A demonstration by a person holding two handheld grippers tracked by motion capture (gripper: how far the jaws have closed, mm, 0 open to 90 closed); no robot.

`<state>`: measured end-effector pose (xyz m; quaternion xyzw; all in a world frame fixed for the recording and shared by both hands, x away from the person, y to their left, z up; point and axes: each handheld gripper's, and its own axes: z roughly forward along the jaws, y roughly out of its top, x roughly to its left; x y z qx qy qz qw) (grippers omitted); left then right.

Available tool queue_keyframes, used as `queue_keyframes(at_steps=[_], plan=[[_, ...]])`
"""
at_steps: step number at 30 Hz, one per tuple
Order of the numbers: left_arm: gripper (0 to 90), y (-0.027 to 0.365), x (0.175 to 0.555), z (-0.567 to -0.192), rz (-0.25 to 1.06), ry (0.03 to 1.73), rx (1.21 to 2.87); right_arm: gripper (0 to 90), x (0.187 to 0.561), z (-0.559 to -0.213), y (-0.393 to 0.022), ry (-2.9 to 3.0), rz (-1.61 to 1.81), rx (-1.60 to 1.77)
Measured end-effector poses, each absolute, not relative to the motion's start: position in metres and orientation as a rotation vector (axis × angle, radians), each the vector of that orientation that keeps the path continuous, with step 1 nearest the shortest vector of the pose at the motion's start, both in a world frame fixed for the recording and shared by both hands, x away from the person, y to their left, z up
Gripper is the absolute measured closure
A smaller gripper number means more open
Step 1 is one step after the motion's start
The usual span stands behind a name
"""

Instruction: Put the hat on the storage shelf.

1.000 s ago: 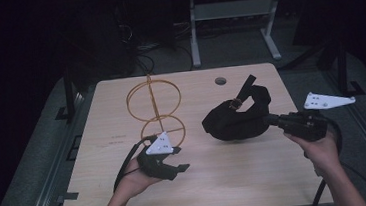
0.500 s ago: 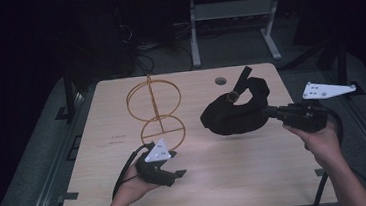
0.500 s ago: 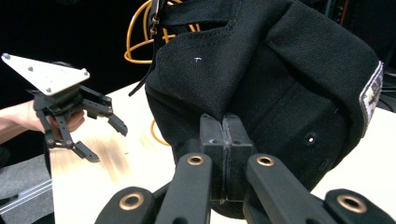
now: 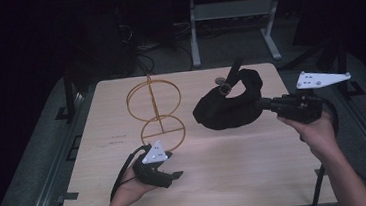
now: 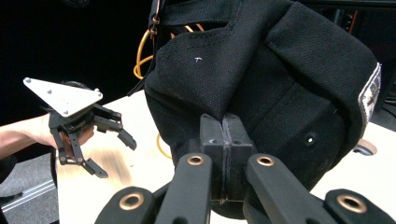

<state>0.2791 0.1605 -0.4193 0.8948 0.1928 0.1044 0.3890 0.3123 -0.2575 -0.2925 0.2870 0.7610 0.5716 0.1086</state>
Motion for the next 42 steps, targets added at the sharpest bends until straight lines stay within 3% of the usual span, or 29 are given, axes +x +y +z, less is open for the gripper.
queue_keyframes(at_steps=[22, 42], plan=[[28.2, 0.164, 0.282, -0.425, 0.263, 0.497, 2.283, 89.6, 0.323, -0.236, -0.217, 2.269, 1.725, 0.689], [28.2, 0.171, 0.284, -0.425, 0.260, 0.522, 2.263, 89.5, 0.359, -0.210, -0.161, 2.389, 1.726, 0.609]])
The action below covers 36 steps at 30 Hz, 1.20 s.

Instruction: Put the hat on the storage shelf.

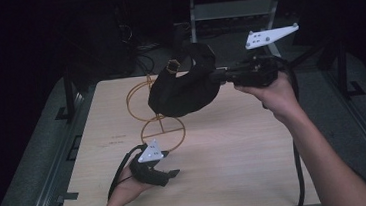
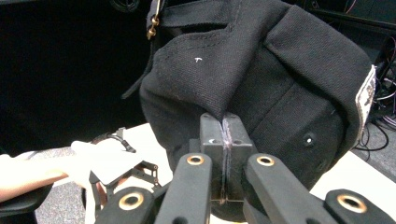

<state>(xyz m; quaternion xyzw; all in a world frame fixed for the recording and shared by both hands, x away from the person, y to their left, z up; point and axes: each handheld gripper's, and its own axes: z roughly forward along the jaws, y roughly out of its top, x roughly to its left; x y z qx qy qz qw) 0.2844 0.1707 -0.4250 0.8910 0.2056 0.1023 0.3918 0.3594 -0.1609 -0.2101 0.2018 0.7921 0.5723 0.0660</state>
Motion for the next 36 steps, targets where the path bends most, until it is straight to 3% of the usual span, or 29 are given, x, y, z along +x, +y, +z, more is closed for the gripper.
queue_keyframes(at_steps=[14, 36], plan=[[28.3, 0.172, 0.285, -0.424, 0.252, 0.517, 2.268, 89.5, 0.385, -0.196, -0.133, 2.367, 1.742, 0.624], [28.6, 0.172, 0.287, -0.426, 0.273, 0.521, 2.279, 89.3, 0.440, -0.182, -0.051, 2.406, 1.740, 0.659]])
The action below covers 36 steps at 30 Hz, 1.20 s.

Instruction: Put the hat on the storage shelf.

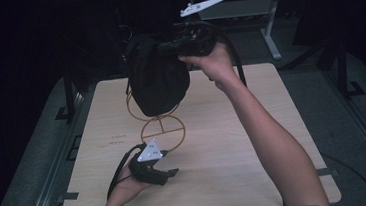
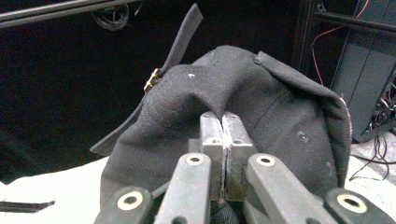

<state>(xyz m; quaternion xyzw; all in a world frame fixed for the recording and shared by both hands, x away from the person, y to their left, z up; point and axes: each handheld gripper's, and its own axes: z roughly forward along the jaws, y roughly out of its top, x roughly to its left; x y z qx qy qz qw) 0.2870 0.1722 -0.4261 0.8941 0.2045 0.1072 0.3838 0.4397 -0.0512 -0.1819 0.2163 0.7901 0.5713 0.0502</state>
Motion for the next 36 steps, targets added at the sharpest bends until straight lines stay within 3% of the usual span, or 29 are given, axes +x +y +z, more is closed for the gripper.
queue_keyframes(at_steps=[17, 24, 36], plan=[[28.9, 0.170, 0.288, -0.429, 0.275, 0.512, 2.302, 88.6, 0.457, -0.192, -0.005, 2.447, 1.634, 0.674], [28.9, 0.170, 0.287, -0.430, 0.285, 0.501, 2.310, 65.4, 0.463, -0.202, 0.018, 2.467, 1.596, 0.702], [28.9, 0.170, 0.287, -0.430, 0.275, 0.521, 2.299, 58.4, 0.461, -0.217, 0.001, 2.497, 1.580, 0.716]])
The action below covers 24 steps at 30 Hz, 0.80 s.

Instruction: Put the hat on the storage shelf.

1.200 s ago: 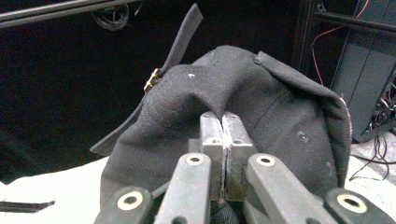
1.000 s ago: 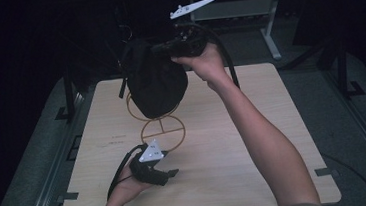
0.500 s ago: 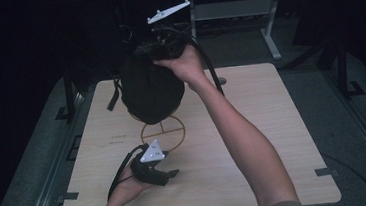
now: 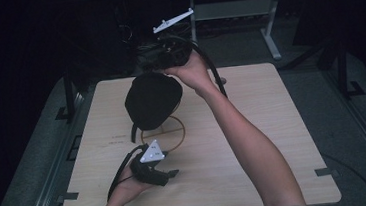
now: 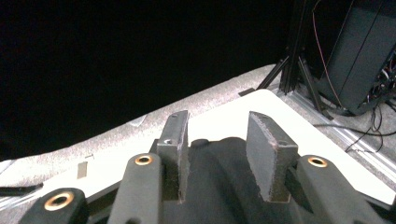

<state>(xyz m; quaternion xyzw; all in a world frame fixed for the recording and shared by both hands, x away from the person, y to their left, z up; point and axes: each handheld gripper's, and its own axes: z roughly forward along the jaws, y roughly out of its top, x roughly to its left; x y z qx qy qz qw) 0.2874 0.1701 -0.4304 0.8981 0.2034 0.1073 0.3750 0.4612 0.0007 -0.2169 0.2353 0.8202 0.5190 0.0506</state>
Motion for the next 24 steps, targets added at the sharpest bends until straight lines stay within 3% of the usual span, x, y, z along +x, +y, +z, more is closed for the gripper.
queue_keyframes(at_steps=[24], plan=[[28.8, 0.169, 0.288, -0.434, 0.275, 0.512, 2.322, 50.8, 0.456, -0.243, -0.050, 2.499, 1.584, 0.796]])
